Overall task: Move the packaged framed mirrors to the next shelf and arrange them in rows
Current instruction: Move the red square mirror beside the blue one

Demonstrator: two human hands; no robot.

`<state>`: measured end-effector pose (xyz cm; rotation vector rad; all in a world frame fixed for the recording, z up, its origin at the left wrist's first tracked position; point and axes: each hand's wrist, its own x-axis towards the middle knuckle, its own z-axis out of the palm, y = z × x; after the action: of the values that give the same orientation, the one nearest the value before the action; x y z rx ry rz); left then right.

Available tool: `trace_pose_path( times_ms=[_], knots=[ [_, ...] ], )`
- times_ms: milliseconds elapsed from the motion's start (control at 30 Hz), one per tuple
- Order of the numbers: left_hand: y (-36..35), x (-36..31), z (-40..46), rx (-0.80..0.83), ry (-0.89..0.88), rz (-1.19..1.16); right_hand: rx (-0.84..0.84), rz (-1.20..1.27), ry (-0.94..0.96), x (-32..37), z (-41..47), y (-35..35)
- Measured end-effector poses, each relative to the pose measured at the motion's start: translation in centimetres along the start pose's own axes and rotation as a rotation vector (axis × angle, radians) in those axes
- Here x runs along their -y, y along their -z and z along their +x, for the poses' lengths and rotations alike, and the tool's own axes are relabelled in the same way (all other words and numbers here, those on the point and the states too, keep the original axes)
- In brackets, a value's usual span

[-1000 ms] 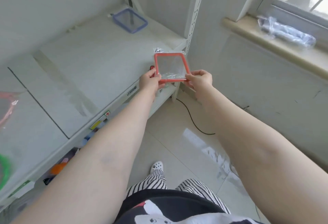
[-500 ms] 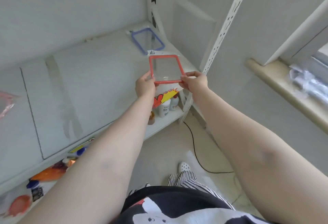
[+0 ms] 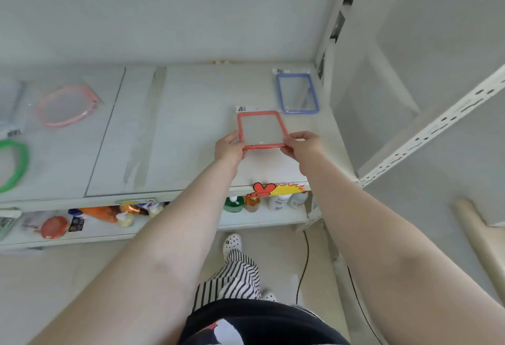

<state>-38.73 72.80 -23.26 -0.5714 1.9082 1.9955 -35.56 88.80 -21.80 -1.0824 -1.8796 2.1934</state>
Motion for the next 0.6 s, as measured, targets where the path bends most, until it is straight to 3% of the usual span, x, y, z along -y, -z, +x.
trace_pose_path(
  times_ms=[300,533,600],
  knots=[
    [-0.5,-1.7,7.9,-0.1,0.057,0.028,0.071,-0.075,-0.073,1.0,7.5,-3.7],
    [-1.7,-4.2,12.2,-0.133,-0.026,0.358,0.068,-0.145,-0.036,1.7,12.3,-5.9],
    [-2.2,-4.7,12.5,-0.112,-0.074,0.496,0.047,-0.263,0.012,1.7,13.3,-6.1]
  ],
)
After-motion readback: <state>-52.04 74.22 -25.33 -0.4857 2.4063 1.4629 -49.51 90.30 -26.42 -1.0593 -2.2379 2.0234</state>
